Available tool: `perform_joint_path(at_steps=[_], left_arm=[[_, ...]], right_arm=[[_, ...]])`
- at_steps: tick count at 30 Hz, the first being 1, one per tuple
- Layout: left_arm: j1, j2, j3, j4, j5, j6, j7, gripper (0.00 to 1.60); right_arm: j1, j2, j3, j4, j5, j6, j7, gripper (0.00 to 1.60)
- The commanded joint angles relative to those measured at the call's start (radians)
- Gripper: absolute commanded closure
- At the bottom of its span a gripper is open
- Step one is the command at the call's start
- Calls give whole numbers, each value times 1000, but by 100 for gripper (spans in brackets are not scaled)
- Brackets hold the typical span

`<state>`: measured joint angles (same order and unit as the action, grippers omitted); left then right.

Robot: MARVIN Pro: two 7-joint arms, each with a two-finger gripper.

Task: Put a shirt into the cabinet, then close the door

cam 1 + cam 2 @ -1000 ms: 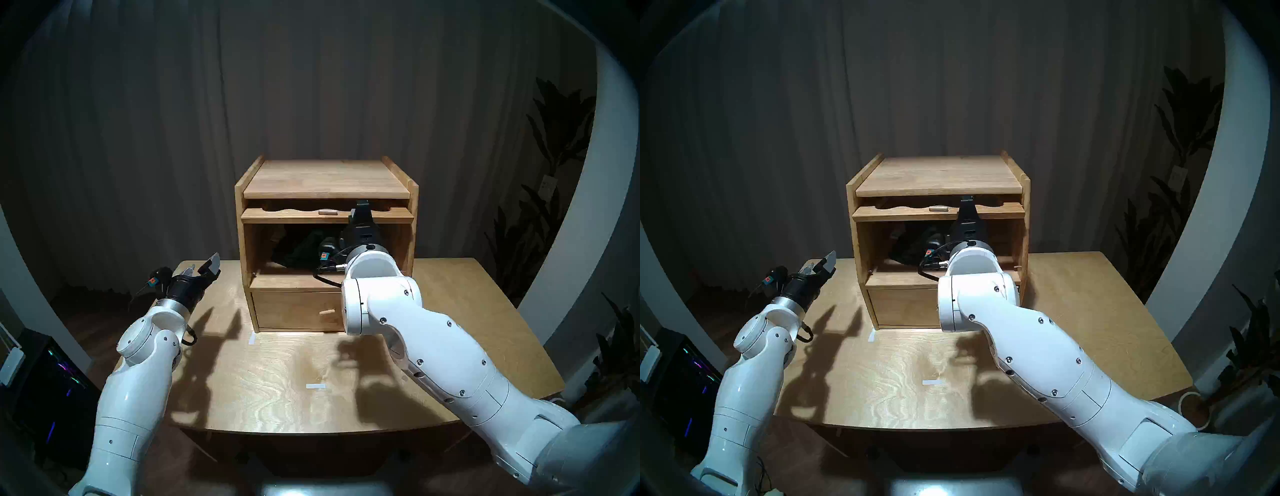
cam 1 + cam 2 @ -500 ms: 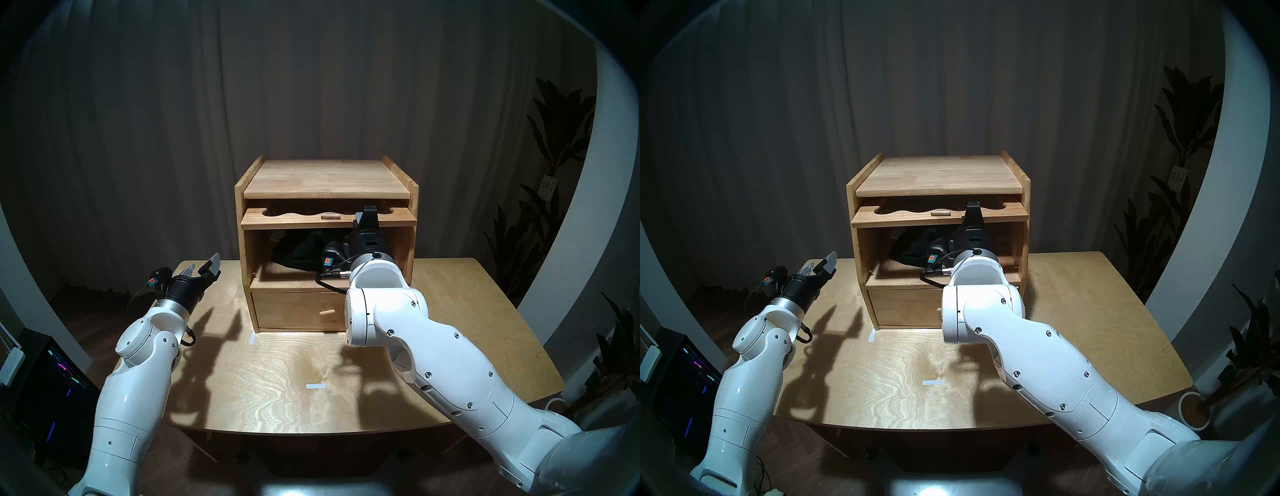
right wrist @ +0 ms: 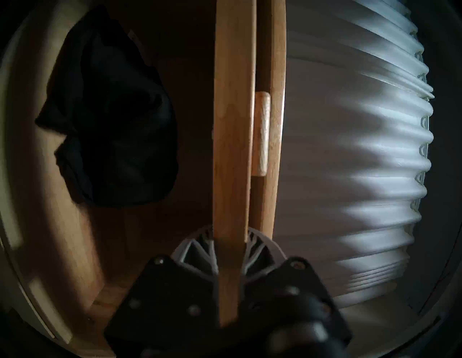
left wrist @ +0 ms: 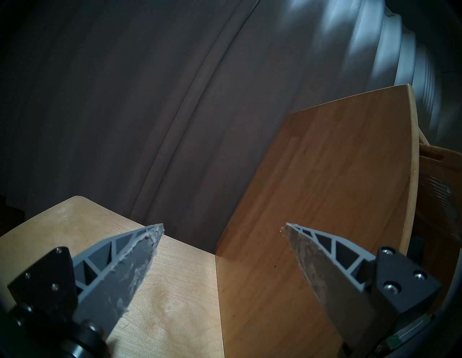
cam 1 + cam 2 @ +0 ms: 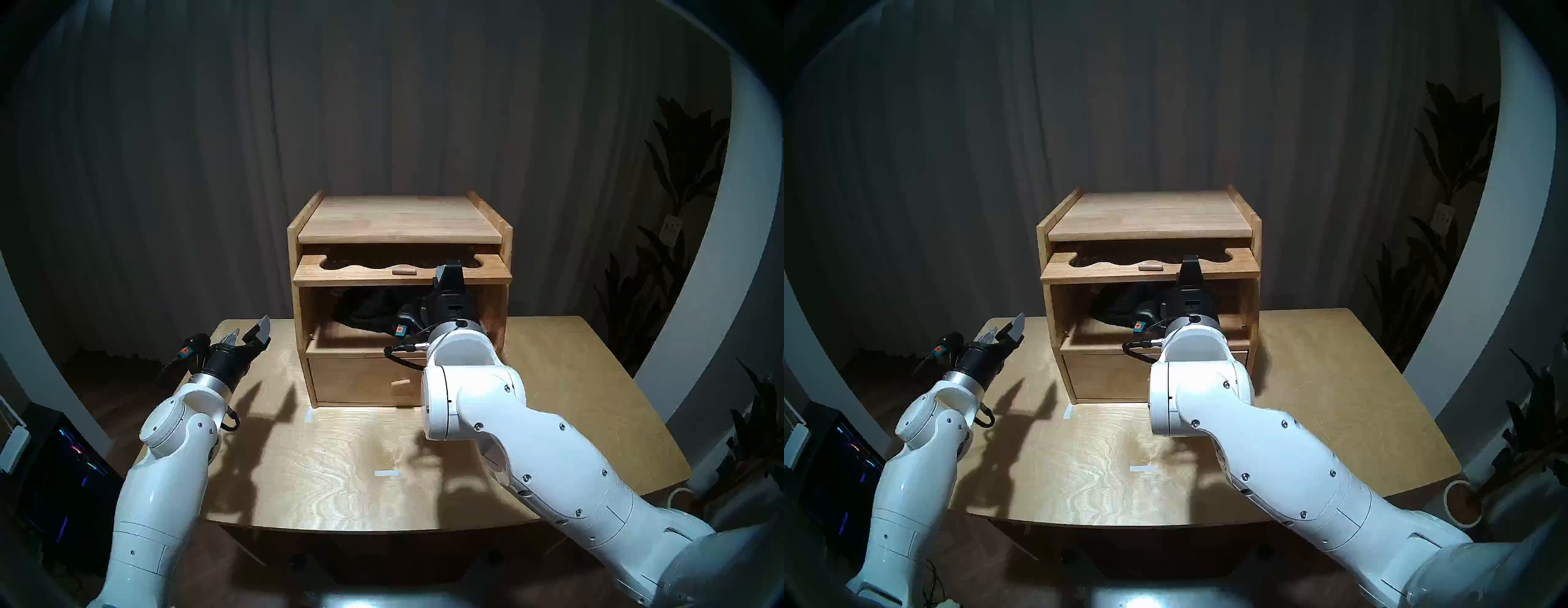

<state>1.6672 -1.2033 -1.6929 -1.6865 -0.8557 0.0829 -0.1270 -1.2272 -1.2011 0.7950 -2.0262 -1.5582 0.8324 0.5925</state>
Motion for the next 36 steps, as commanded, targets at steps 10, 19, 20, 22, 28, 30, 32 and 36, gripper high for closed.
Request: perform_joint_path(at_steps=[10,19,20,22,28,30,32,36], left_arm=[[5,7,-6,-39,-12,-5,-13,0],[25,8,-4,-55,-13,-6,-16,0],[25,8,-4,-55,-13,-6,-16,0],[34,8,-6,-62,-14,-7,-18,0],[50,9,-9,-71,-14,-10,-23,0],[57,10,-11,-77,-15,-9,-23,0],[61,11,-12,-82,-15,-9,-24,0],[69,11,-16,-90,-16,-10,-26,0]], right_arm=[[7,-16,-48,-48,-66,33,45,160],[-1,-15,-76,-76,-111,71,75,160],[-1,-15,-76,-76,-111,71,75,160],[-7,-9,-83,-87,-126,83,88,160],[-31,15,-83,-116,-157,110,114,160],[-31,16,-87,-123,-167,112,122,160],[-30,14,-94,-125,-175,114,128,160],[-35,15,-107,-135,-194,126,139,160]])
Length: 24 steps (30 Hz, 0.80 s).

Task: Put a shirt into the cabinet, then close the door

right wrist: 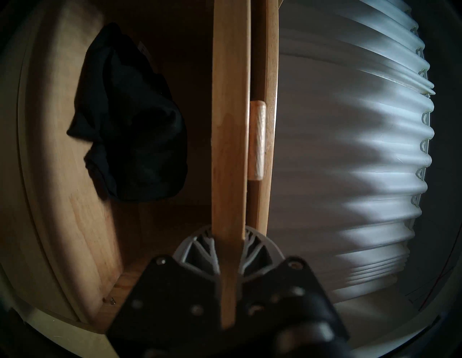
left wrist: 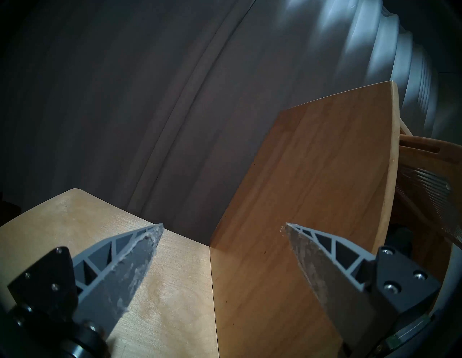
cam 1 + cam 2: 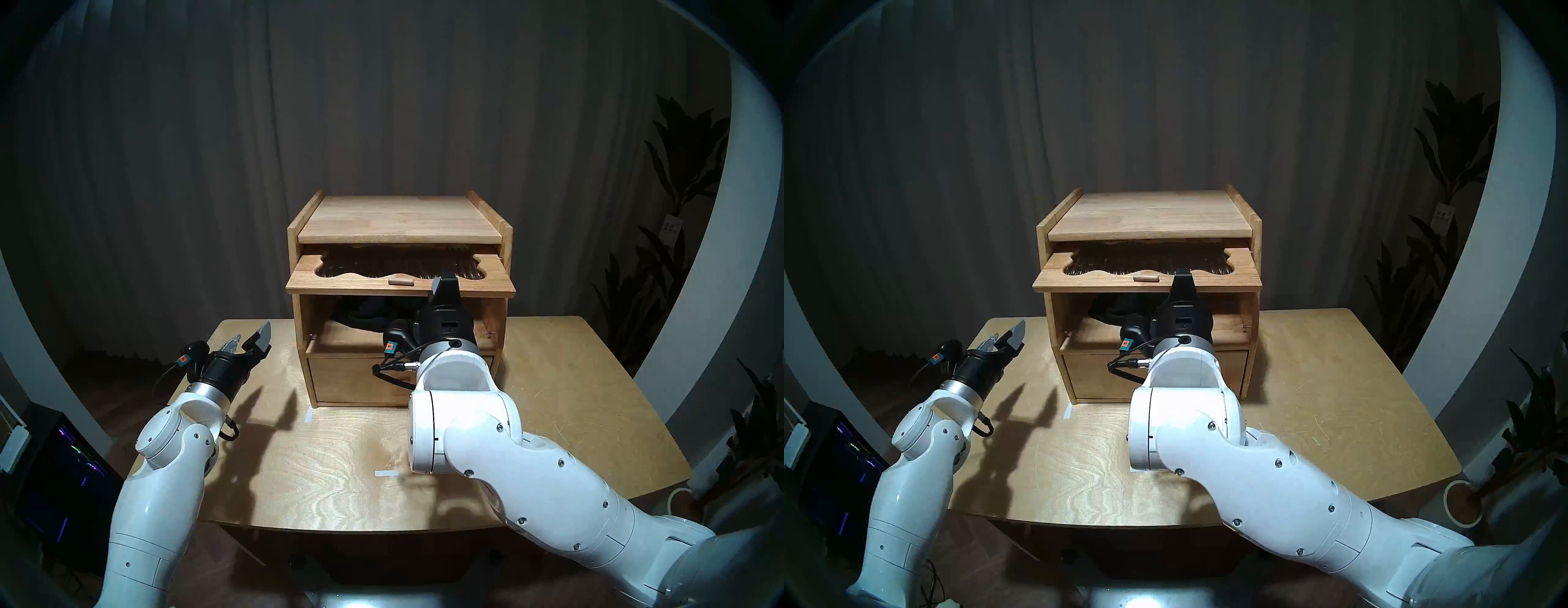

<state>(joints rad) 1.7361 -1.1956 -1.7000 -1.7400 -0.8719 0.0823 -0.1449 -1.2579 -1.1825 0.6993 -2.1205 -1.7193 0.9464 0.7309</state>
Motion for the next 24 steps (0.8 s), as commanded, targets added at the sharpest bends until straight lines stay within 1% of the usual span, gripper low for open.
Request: perform_joint_path(at_steps=[1,7,24], left_arm=[[1,4,-9,-38,0,-10,-8,0],[11,4,-13,-46,-2,-10,-11,0],[50,11,-19,-58,2,-17,-33,0]], right_arm=[[-6,-3,-14,-44,-39,14,4,160],[-12,-3,-26,-59,-66,14,21,160],[-65,-18,-53,-91,-159,14,58,160]])
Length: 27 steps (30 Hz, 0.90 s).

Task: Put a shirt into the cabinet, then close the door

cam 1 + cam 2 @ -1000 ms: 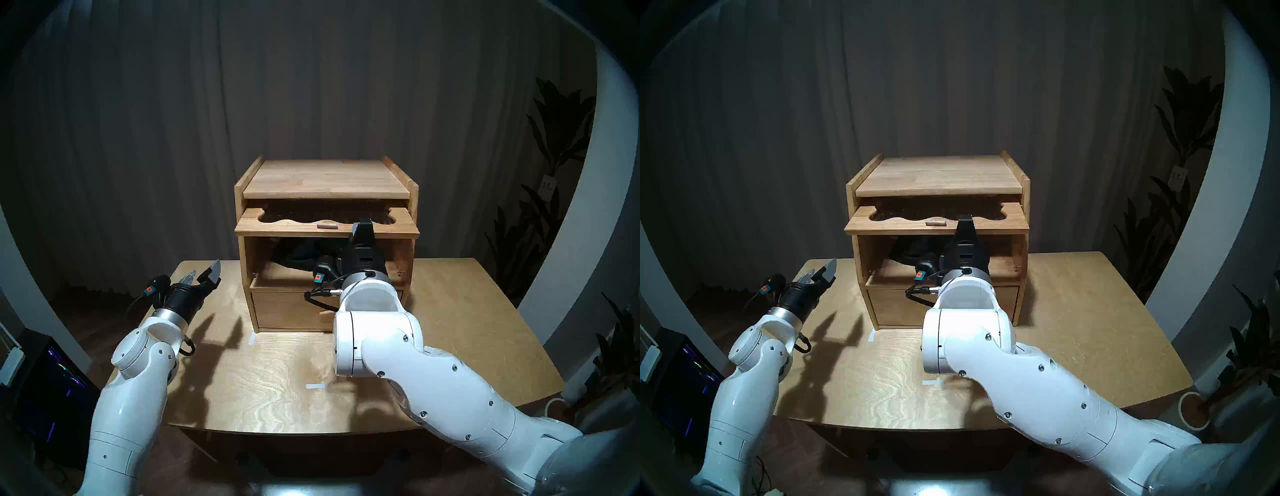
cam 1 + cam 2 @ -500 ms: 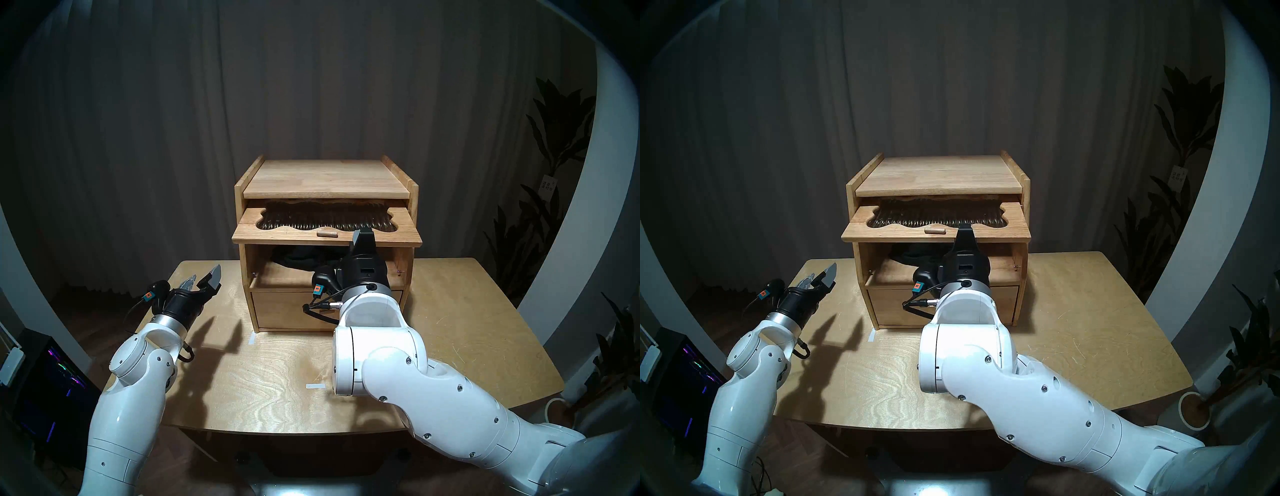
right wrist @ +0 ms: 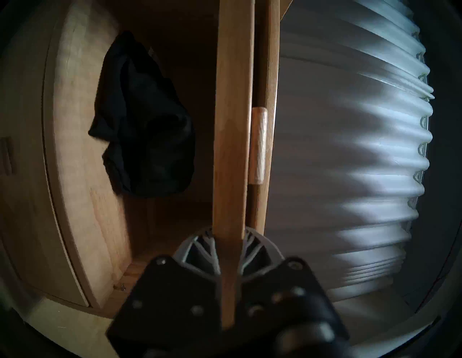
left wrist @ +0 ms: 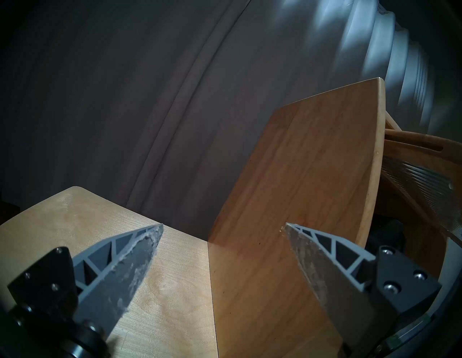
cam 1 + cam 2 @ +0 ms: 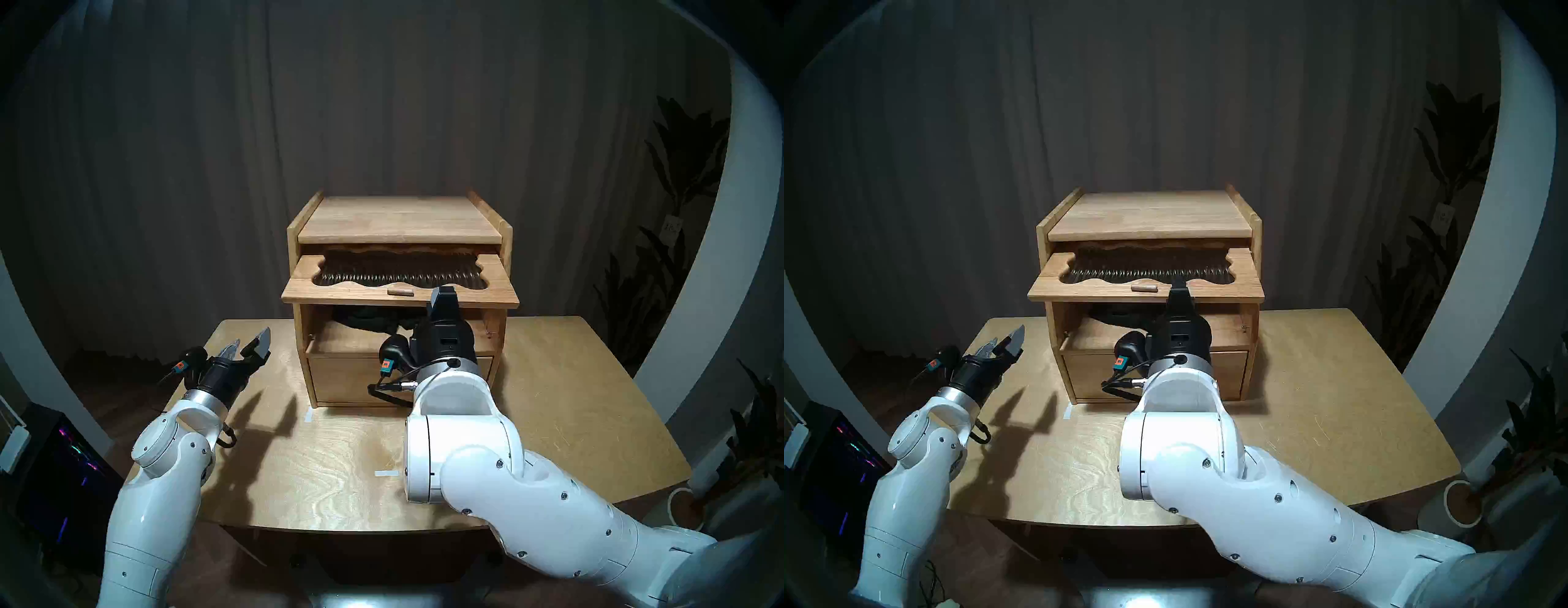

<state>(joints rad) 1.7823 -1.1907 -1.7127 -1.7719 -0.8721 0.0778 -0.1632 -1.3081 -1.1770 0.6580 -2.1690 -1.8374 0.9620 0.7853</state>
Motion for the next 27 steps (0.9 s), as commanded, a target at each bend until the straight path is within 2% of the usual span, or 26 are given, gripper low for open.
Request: perform_joint_path(at_steps=[1,6,17,27], left_arm=[[4,6,-6,-26,3,-14,-16,0],[17,4,-7,-37,3,-17,-20,0],[60,0,-10,-77,7,-27,-24,0],[96,-3,-12,-105,12,-37,-25,0]], right_arm=[[-18,-25,-13,-45,-48,-2,6,160],[-34,-21,-19,-58,-73,-2,15,160],[-61,36,-22,-109,-106,-2,38,160],[-77,68,-19,-135,-106,-2,44,160]])
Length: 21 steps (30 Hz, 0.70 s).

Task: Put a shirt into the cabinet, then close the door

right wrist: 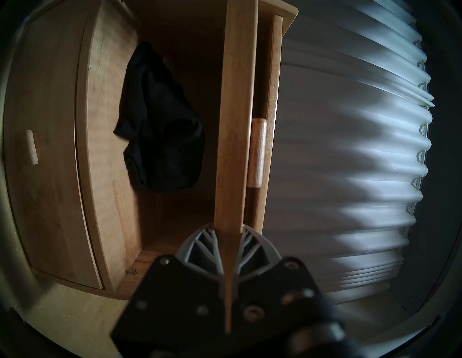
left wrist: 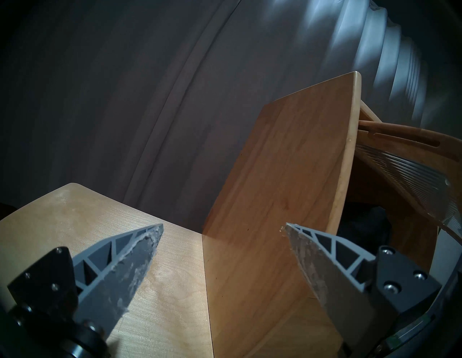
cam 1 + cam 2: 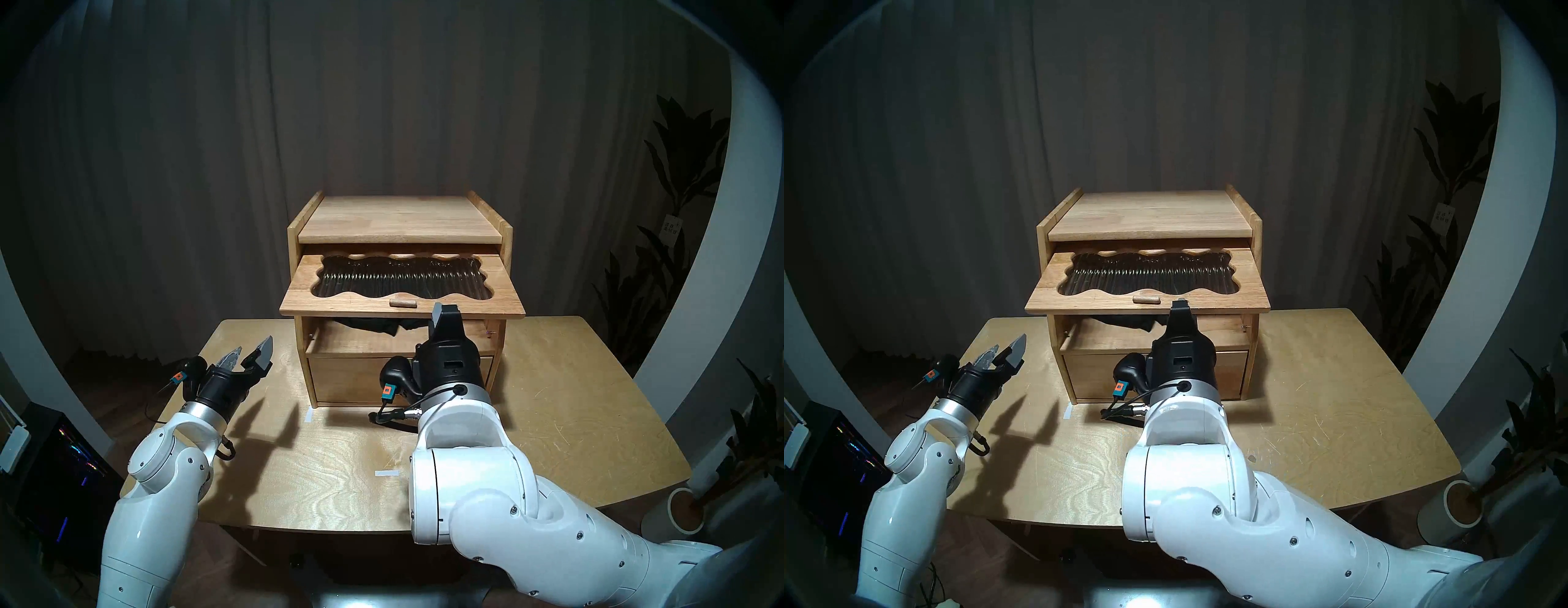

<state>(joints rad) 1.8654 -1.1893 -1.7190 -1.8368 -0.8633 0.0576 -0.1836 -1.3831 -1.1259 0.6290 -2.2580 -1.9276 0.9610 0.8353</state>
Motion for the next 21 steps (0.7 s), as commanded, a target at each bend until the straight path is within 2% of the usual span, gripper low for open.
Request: perform_joint_path(at_steps=[1,21], left_arm=[[15,-5,-6,-41,4,-17,-4,0],[30,-6,-35,-34,-7,-23,-9,0]], right_arm=[[-2,18,10,-47,-14,-1,-7,160],[25,12,-15,-31,23,-1,-8,160]])
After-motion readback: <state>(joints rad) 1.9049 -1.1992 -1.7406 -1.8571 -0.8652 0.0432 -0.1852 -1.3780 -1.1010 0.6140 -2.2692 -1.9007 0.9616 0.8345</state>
